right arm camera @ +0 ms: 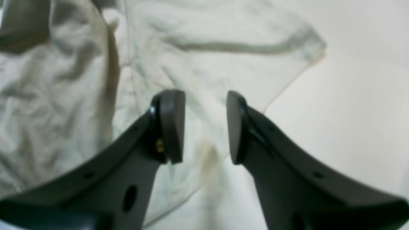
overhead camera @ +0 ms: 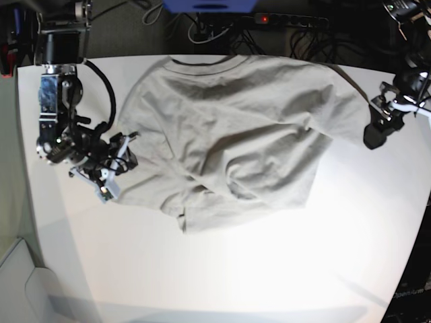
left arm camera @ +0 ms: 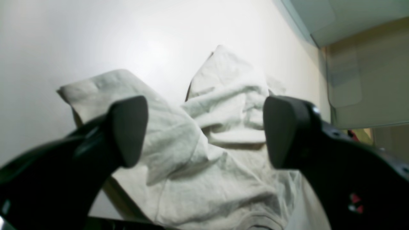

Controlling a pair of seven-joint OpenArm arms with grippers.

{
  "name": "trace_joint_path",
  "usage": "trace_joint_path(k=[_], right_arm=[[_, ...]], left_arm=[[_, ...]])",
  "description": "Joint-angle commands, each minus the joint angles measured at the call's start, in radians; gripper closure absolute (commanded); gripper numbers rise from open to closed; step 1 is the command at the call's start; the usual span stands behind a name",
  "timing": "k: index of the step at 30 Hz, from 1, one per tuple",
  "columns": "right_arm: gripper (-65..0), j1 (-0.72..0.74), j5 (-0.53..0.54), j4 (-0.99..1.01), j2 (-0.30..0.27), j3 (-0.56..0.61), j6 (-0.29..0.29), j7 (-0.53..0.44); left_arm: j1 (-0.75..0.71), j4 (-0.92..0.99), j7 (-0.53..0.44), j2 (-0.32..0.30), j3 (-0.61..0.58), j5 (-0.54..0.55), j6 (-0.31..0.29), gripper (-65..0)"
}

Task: Layout the t-shirt on the table in an organized manner, then fold the t-shirt properly
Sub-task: 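Drag the hem outward with the right gripper, away from the left gripper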

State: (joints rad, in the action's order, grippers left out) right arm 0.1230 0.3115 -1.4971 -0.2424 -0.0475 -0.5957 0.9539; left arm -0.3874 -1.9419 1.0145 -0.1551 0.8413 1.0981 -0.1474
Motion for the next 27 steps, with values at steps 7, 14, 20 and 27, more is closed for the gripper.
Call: trace_joint_path(k=[7, 14, 20, 27], right_arm=[[-23.3, -0.023, 0.008, -0.013, -0.012, -0.012, 0.004, -0.017], [-23.1, -0.035, 0.007, 0.017, -0.018, -0.013, 0.007, -0.02], [-23.0, 0.004, 0.007, 0.141, -0.012, -0.01, 0.007, -0.02], [-16.7, 0.008, 0.008, 0.221, -0.012, -0.005, 0.007, -0.031]], left_arm=[[0.043, -0.02, -0.012, -0.016, 0.031, 0.046, -0.008, -58.5], [0.115, -0.011, -0.01, -0.014, 0.105, 0.034, -0.004, -58.5], [0.164, -0.009, -0.01, -0.014, 0.115, -0.026, -0.004, -58.5], [0.183, -0.009, -0.01, -0.014, 0.109, -0.103, -0.005, -58.5]])
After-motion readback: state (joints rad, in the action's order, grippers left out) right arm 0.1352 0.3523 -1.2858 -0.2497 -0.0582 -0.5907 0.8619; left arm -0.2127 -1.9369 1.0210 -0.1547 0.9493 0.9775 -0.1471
